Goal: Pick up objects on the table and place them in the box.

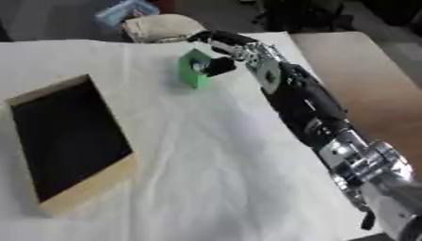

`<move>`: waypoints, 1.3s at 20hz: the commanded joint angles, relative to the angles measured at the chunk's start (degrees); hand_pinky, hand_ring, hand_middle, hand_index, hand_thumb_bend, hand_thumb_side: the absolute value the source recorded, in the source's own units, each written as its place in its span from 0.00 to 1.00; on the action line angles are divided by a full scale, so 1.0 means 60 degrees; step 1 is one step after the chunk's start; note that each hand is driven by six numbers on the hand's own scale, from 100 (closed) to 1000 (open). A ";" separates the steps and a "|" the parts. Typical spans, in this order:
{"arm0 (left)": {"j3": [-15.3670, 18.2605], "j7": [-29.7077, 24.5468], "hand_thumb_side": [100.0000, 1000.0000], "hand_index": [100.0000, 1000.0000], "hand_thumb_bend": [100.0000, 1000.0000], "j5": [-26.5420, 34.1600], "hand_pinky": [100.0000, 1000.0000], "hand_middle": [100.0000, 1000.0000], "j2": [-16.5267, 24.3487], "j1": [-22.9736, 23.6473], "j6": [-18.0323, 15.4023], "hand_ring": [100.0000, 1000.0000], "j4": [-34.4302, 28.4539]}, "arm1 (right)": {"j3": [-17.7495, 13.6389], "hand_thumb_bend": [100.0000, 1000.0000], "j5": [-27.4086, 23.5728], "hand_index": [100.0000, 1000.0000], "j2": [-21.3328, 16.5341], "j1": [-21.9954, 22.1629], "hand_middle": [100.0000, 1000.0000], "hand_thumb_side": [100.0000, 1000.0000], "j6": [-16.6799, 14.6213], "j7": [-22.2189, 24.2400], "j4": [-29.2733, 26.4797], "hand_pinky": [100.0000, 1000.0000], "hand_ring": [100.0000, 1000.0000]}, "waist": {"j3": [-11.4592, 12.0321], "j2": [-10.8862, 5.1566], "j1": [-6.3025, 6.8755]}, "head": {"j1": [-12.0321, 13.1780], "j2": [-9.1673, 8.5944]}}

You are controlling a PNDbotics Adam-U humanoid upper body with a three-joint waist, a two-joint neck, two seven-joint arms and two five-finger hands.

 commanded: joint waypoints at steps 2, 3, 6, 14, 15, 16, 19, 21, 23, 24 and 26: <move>-0.0009 -0.0038 0.79 0.79 0.00 0.0054 0.61 0.46 0.0022 -0.0112 -0.0022 0.48 -0.0130 | 0.0000 0.00 0.0512 1.00 -0.0193 -0.0198 0.96 0.65 -0.0010 0.0069 -0.0217 0.94 1.00 | -0.0014 -0.0147 0.0030 | -0.0058 -0.0074; -0.0007 -0.0037 0.79 0.79 0.00 0.0053 0.61 0.46 0.0020 -0.0115 -0.0022 0.48 -0.0129 | 0.0010 0.00 0.0599 1.00 -0.0170 -0.0199 0.96 0.64 -0.0014 0.0085 -0.0207 0.94 1.00 | -0.0017 -0.0145 0.0032 | -0.0061 -0.0071; -0.0005 -0.0036 0.79 0.79 0.00 0.0051 0.61 0.46 0.0015 -0.0117 -0.0021 0.48 -0.0131 | 0.0034 0.00 0.0824 1.00 -0.0103 -0.0189 0.95 0.63 -0.0041 0.0161 -0.0140 0.91 0.99 | -0.0028 -0.0134 0.0038 | -0.0067 -0.0078; 0.0010 -0.0013 0.79 0.79 0.00 0.0040 0.61 0.46 -0.0001 -0.0124 -0.0018 0.48 -0.0124 | -0.0011 0.00 0.1138 1.00 -0.0027 -0.0101 0.84 0.18 -0.0209 0.0057 -0.0033 0.64 0.68 | -0.0090 -0.0116 0.0047 | -0.0046 -0.0095; 0.0011 -0.0012 0.80 0.79 0.00 0.0038 0.61 0.46 -0.0002 -0.0125 -0.0018 0.48 -0.0123 | -0.0028 0.00 0.1131 1.00 -0.0026 -0.0093 0.81 0.20 -0.0234 -0.0035 -0.0054 0.60 0.61 | -0.0097 -0.0115 0.0048 | -0.0042 -0.0095; 0.0014 -0.0008 0.80 0.79 0.00 0.0037 0.61 0.46 -0.0004 -0.0124 -0.0019 0.48 -0.0124 | -0.0051 0.00 0.1106 1.00 -0.0026 -0.0091 0.78 0.16 -0.0254 -0.0140 -0.0088 0.56 0.56 | -0.0105 -0.0116 0.0049 | -0.0035 -0.0095; 0.0025 0.0005 0.79 0.79 0.00 0.0036 0.61 0.46 0.0001 -0.0124 -0.0022 0.48 -0.0127 | -0.0127 0.00 0.0980 0.98 -0.0064 -0.0076 0.72 0.14 -0.0283 -0.0570 -0.0297 0.49 0.48 | -0.0107 -0.0127 0.0042 | -0.0026 -0.0100; 0.0036 0.0014 0.80 0.79 0.00 0.0031 0.61 0.46 0.0006 -0.0118 -0.0024 0.48 -0.0127 | -0.0179 0.00 0.0801 0.97 -0.0114 -0.0070 0.68 0.12 -0.0271 -0.0887 -0.0510 0.49 0.44 | -0.0101 -0.0140 0.0031 | -0.0014 -0.0101; 0.0052 0.0027 0.80 0.79 0.00 0.0015 0.61 0.46 0.0014 -0.0109 -0.0025 0.48 -0.0126 | -0.0163 0.00 0.0602 0.97 -0.0210 -0.0044 0.67 0.11 -0.0268 -0.1205 -0.0744 0.48 0.44 | -0.0085 -0.0157 0.0012 | -0.0008 -0.0084; 0.0058 0.0036 0.80 0.79 0.00 0.0016 0.61 0.46 0.0018 -0.0108 -0.0029 0.48 -0.0128 | -0.0143 0.00 0.0512 0.97 -0.0269 -0.0046 0.67 0.11 -0.0295 -0.1321 -0.0887 0.49 0.44 | -0.0079 -0.0169 0.0000 | -0.0002 -0.0086; 0.0065 0.0045 0.79 0.79 0.00 0.0026 0.61 0.46 0.0031 -0.0113 -0.0038 0.48 -0.0143 | -0.0112 0.00 0.0313 0.97 -0.0364 -0.0066 0.66 0.10 -0.0387 -0.1478 -0.1229 0.49 0.44 | -0.0074 -0.0191 -0.0017 | 0.0006 -0.0087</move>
